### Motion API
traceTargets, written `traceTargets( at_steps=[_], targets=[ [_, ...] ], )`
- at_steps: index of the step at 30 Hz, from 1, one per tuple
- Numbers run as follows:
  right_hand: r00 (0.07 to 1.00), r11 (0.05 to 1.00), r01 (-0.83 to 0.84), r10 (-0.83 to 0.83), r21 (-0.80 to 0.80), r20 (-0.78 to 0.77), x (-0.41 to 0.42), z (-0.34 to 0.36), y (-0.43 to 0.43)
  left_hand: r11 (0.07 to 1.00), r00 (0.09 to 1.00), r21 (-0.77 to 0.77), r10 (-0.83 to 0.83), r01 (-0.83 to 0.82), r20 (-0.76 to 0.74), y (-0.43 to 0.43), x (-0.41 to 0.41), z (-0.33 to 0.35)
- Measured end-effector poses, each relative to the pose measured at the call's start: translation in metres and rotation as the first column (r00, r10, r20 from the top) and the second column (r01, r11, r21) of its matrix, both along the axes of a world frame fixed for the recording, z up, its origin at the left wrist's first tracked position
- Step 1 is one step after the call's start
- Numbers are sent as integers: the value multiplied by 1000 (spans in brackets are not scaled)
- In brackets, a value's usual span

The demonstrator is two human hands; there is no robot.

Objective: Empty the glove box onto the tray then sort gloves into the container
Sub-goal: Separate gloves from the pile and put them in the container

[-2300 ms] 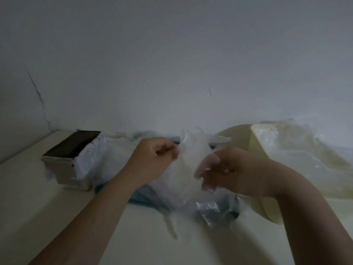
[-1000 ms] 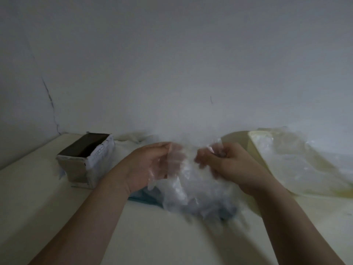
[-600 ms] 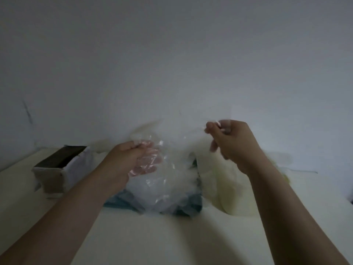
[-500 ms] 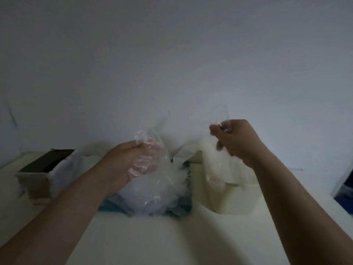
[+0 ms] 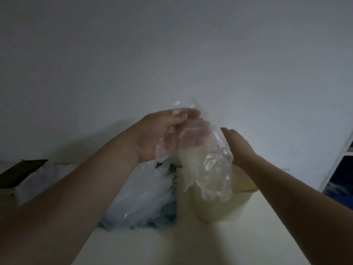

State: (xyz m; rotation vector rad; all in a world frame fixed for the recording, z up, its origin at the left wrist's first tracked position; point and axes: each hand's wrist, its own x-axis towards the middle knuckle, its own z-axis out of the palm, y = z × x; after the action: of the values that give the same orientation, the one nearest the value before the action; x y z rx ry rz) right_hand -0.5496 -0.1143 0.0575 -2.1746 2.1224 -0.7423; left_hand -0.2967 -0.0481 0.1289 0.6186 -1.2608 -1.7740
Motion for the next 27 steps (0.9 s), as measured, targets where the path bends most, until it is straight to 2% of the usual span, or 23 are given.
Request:
traceTargets(
  at_steps=[2, 4, 7, 9, 12, 14, 16, 19, 22, 24, 27],
  targets=[
    [983, 993, 12, 10, -121, 182, -8, 8, 3, 996, 987, -5, 92, -93, 135, -24, -27, -11],
    [962, 973, 58, 6, -223, 274, -21, 21, 12, 993, 958, -35, 121, -116, 261, -46, -51, -25],
    [930, 976, 65, 17, -209, 368, -36, 36, 33, 987, 911, -34, 157, -156, 382, -66, -75, -45],
    [919, 977, 41, 45, -208, 392, -38, 41, 45, 973, 846, -103, 232, -208, 479, -76, -87, -57],
    [965, 984, -103, 134, -143, 226, -22, 46, 62, 937, 741, -214, 349, -275, 574, -85, -95, -68],
    [970, 972, -230, 226, 36, 87, -2, 41, 68, 920, 694, -264, 392, -290, 604, -88, -95, -69],
    [958, 929, -282, 286, 239, 15, 19, 27, 63, 891, 643, -358, 451, -281, 619, -91, -91, -68],
    [970, 881, -222, 244, 417, -1, 36, 2, 43, 802, 516, -512, 592, -307, 618, -87, -67, -70],
    [969, 834, -166, 238, 525, -72, 47, -20, 20, 741, 492, -580, 665, -339, 562, -72, -36, -76],
    [955, 793, -118, 256, 597, -150, 54, -33, 9, 741, 488, -610, 657, -280, 575, -59, -25, -80],
    [927, 737, -65, 295, 673, -233, 67, -45, 1, 791, 483, -594, 581, -147, 655, -40, -24, -85]
  ],
)
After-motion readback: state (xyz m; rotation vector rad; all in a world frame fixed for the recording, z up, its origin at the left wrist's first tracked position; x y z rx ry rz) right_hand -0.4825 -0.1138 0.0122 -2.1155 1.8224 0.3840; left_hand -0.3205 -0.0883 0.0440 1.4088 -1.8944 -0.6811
